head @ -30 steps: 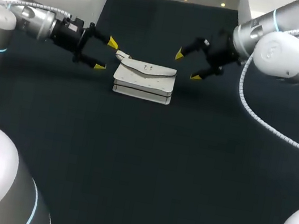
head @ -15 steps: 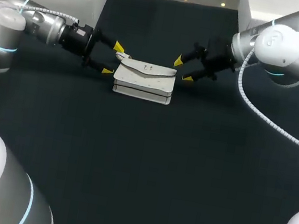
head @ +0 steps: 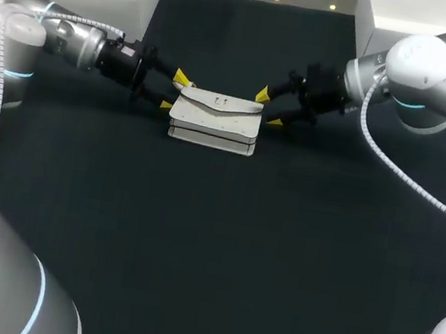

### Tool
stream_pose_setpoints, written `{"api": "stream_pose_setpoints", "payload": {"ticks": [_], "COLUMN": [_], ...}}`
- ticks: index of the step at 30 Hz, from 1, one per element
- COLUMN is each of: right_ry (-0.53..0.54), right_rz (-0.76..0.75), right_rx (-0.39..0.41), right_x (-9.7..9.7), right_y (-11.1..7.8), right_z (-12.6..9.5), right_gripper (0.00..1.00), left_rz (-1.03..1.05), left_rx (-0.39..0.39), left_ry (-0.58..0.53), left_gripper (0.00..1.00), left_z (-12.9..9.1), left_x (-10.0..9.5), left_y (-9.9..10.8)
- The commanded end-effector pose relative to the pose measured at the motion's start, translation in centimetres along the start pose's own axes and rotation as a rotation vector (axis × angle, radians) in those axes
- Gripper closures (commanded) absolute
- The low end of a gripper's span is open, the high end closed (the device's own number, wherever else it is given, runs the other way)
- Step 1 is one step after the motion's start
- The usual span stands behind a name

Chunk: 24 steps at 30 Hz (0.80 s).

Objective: Pick up the bag, open it, inspect its contents, close it, and place it on the opposite side

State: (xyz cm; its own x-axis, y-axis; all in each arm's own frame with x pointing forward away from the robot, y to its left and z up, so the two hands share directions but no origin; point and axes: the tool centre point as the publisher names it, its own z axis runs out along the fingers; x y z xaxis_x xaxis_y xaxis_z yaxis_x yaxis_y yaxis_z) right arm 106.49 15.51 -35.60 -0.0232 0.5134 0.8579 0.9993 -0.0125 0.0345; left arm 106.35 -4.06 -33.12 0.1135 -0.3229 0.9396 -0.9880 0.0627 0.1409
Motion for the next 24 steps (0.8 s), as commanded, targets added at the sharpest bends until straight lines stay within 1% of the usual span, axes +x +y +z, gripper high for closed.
{"api": "stream_pose_setpoints", "payload": {"ticks": [1, 5, 8, 11, 13, 16, 21, 23, 24], "right_ry": [0.033, 0.054, 0.067, 0.072, 0.073, 0.072, 0.074, 0.079, 0.083], "right_rz": [0.002, -0.004, -0.004, -0.004, -0.001, 0.008, 0.022, 0.025, 0.028], "right_rx": [0.039, 0.051, 0.061, 0.061, 0.061, 0.059, 0.060, 0.061, 0.059], "right_x": [-0.2, -0.1, 0.0, 0.2, 0.2, 0.1, -0.2, -0.2, -0.2], "right_y": [0.5, 0.2, 0.0, -0.2, -0.3, -0.4, -0.4, -0.5, -0.4], "right_z": [0.4, 0.9, 1.4, 1.6, 1.7, 2.0, 2.6, 2.7, 2.8], "right_gripper": [0.36, 0.40, 0.40, 0.39, 0.38, 0.37, 0.38, 0.41, 0.46], "left_rz": [0.000, -0.001, -0.001, -0.004, -0.010, -0.012, -0.019, -0.021, -0.025], "left_rx": [-0.009, -0.009, -0.004, -0.001, 0.000, 0.001, -0.002, -0.002, 0.000], "left_ry": [0.006, 0.015, 0.023, 0.030, 0.034, 0.032, 0.041, 0.041, 0.039], "left_gripper": [0.31, 0.33, 0.37, 0.43, 0.50, 0.52, 0.54, 0.54, 0.55], "left_z": [0.2, 0.4, 0.5, 0.6, 0.7, 0.9, 1.0, 1.1, 1.1], "left_x": [-0.4, -0.7, -0.8, -0.9, -1.0, -1.2, -1.7, -1.8, -1.9], "left_y": [-0.3, -0.3, -0.4, -0.5, -0.5, -0.5, -0.7, -0.7, -0.7]}}
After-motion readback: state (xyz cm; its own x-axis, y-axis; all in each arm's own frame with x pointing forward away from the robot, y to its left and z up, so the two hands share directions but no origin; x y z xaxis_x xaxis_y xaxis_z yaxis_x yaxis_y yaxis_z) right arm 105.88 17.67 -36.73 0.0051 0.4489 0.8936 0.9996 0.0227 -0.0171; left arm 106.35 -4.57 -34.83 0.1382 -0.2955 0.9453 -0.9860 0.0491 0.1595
